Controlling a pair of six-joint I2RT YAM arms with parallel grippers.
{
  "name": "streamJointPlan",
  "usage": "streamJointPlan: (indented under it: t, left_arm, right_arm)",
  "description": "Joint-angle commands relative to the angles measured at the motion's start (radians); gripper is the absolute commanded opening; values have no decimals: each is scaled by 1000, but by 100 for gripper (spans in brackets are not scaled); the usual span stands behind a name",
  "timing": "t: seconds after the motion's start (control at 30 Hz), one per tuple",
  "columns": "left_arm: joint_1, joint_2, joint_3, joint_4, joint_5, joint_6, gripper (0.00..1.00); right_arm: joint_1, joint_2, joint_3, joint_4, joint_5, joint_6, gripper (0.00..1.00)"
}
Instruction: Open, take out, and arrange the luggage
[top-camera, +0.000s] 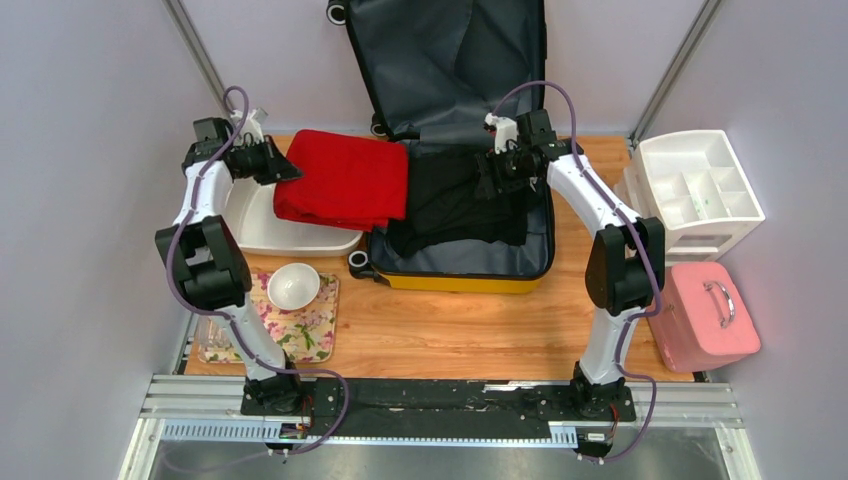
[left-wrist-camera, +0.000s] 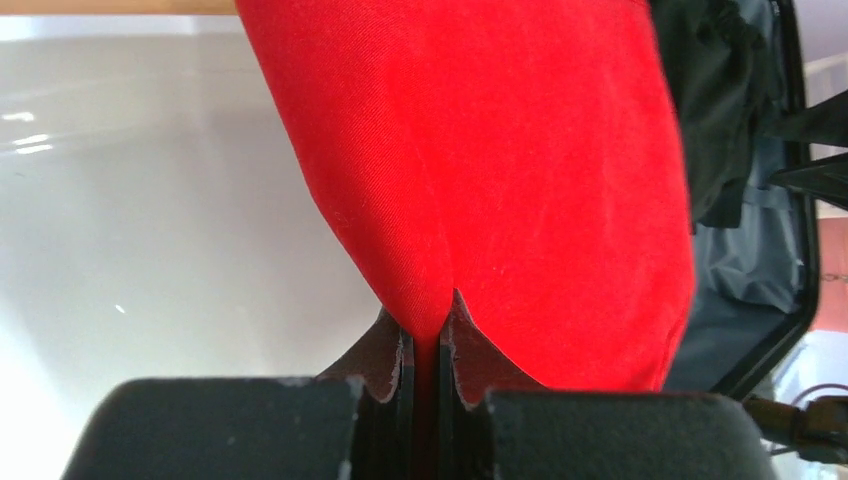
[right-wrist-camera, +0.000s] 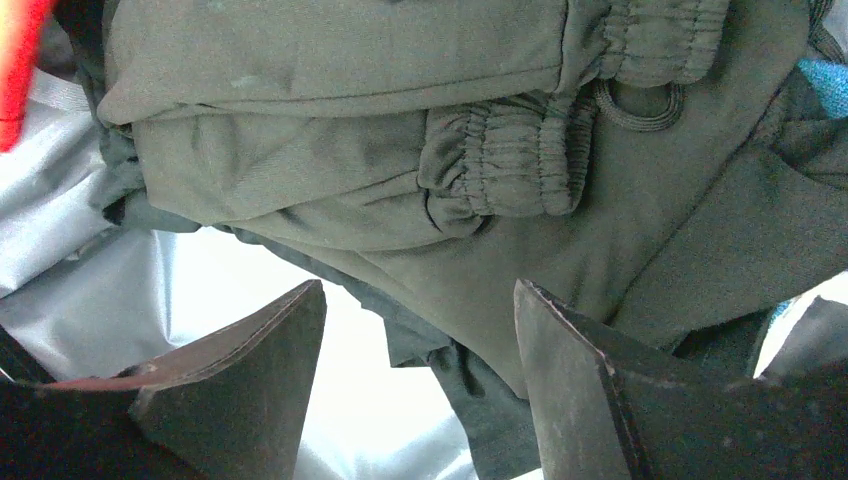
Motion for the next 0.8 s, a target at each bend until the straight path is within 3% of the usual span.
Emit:
streamJointPlan:
  t: [0.0,0.23,0.47,0.6,0.77]
  left_arm:
    - [68,50,93,-13,-19,261,0]
    - [83,194,186,-174,8,499,0]
    - [106,237,212,-176,-84,591,0]
    - [109,260,274,-263,-111,649,0]
    - [118,211,180,-176,-170,648,0]
  right_arm:
    - [0,14,52,-34,3,-19,72]
    - [0,23,68,-58,8,-31,72]
    - [0,0,57,-74,19,-51,72]
    - [0,-3,63,-80,25,-59,72]
    - [1,-8,68,-80,19,-59,72]
